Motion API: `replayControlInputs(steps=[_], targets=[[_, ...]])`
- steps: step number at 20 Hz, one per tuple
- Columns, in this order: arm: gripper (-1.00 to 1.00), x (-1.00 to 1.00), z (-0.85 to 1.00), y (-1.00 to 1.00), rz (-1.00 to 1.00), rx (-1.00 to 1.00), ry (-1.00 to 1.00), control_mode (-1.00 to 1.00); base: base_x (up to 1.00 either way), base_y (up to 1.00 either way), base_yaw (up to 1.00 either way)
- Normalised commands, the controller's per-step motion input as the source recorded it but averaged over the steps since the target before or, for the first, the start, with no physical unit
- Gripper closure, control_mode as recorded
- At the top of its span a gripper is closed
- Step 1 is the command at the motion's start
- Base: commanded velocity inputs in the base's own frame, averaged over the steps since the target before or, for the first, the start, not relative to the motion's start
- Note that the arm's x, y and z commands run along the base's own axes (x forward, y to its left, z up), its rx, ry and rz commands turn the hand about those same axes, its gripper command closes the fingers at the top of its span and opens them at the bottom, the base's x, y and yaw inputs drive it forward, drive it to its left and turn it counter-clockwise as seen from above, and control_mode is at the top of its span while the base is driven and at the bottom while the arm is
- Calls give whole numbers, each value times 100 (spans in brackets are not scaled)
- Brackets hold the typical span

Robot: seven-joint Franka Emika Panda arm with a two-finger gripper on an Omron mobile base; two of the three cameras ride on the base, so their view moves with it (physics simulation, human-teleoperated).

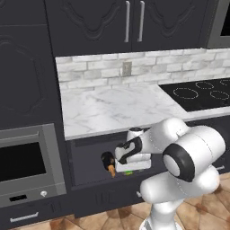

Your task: Restock the sink supplies by placing the sponge and soap dispenser on the counter and next to the sink. Make sure the soap dispenser is upright.

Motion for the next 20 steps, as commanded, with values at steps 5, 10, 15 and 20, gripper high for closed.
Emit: replayControlInputs(steps=[5,10,15,20], targets=[[-100,-75,11,0,0,0,1,-100,0,0,0],[-100,18,62,0,0,0,22,-100,0,0,0],[-100,59,42,0,0,0,24,-100,0,0,0],[-100,55,-3,12,0,0,9,-100,0,0,0]])
